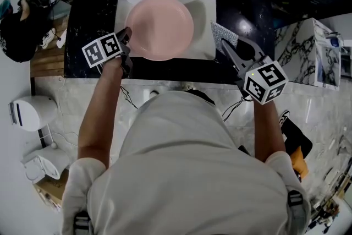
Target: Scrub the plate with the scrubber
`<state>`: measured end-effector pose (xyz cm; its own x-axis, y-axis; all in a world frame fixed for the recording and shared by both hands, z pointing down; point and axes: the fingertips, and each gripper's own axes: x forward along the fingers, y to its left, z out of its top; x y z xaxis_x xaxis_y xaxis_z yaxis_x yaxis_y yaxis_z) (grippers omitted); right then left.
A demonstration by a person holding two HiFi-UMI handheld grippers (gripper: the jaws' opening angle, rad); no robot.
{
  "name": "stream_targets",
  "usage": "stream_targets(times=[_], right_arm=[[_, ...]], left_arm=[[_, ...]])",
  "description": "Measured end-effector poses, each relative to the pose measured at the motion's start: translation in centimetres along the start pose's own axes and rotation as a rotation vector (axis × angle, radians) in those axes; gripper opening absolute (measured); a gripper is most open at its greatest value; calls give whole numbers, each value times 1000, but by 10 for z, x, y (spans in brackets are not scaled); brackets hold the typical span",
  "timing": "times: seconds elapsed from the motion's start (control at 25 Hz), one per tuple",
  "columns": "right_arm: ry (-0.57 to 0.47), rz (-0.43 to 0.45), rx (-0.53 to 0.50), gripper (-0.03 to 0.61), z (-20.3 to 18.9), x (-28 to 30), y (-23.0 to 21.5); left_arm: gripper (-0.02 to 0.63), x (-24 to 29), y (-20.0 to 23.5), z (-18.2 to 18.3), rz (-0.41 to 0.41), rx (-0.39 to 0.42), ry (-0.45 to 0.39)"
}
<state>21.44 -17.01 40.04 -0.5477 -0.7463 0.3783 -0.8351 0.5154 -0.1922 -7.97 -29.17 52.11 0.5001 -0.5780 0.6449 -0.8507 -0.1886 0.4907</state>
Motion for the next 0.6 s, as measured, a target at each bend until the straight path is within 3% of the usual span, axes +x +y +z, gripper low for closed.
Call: stream_targets(times=[0.6], right_arm=[[51, 26, 36, 78, -24, -7, -44]], left_arm=[[26, 92, 36, -30, 127, -45, 157]])
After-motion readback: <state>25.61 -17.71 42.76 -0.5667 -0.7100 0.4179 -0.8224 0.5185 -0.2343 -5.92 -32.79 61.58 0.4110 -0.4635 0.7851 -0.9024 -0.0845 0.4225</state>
